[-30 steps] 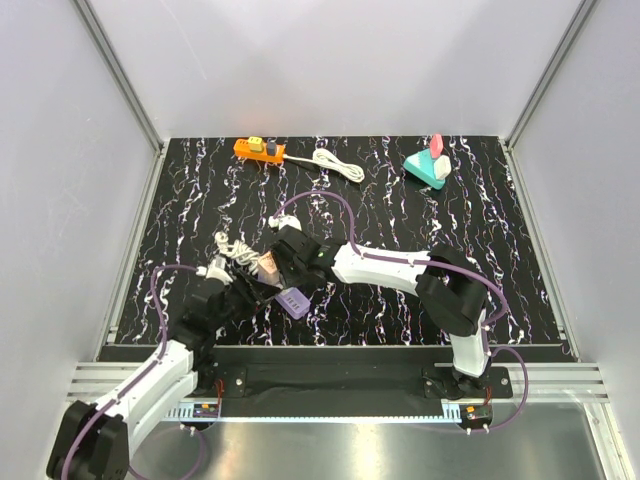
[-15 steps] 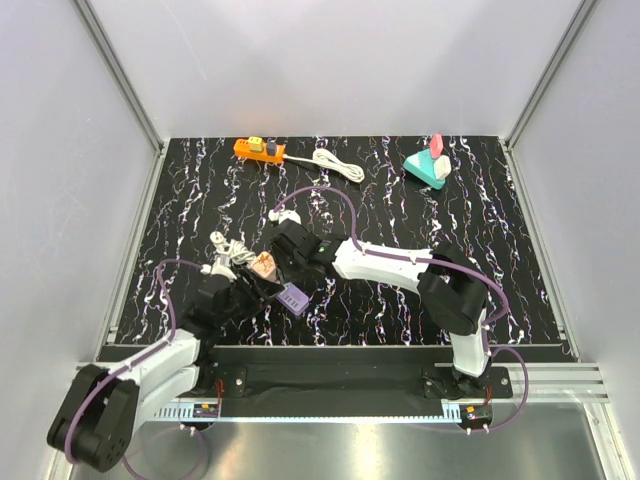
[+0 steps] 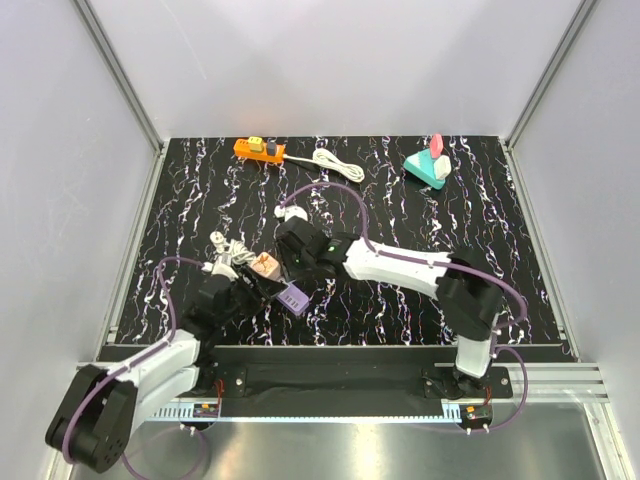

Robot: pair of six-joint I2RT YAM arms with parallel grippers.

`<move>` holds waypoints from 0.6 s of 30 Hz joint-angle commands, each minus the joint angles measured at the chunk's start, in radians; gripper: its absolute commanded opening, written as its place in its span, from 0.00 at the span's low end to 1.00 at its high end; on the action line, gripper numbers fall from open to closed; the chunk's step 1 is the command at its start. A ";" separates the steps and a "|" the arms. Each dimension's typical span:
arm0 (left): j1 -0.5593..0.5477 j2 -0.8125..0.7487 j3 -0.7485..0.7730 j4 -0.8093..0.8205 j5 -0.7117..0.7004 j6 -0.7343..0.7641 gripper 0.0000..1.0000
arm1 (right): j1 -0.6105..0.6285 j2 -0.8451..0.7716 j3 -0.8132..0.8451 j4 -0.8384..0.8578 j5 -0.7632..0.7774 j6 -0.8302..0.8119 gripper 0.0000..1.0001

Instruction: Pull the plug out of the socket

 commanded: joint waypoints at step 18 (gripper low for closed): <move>-0.006 -0.660 -0.034 -0.402 0.181 -0.026 0.73 | -0.600 -0.585 -0.570 -0.031 0.292 -0.027 0.05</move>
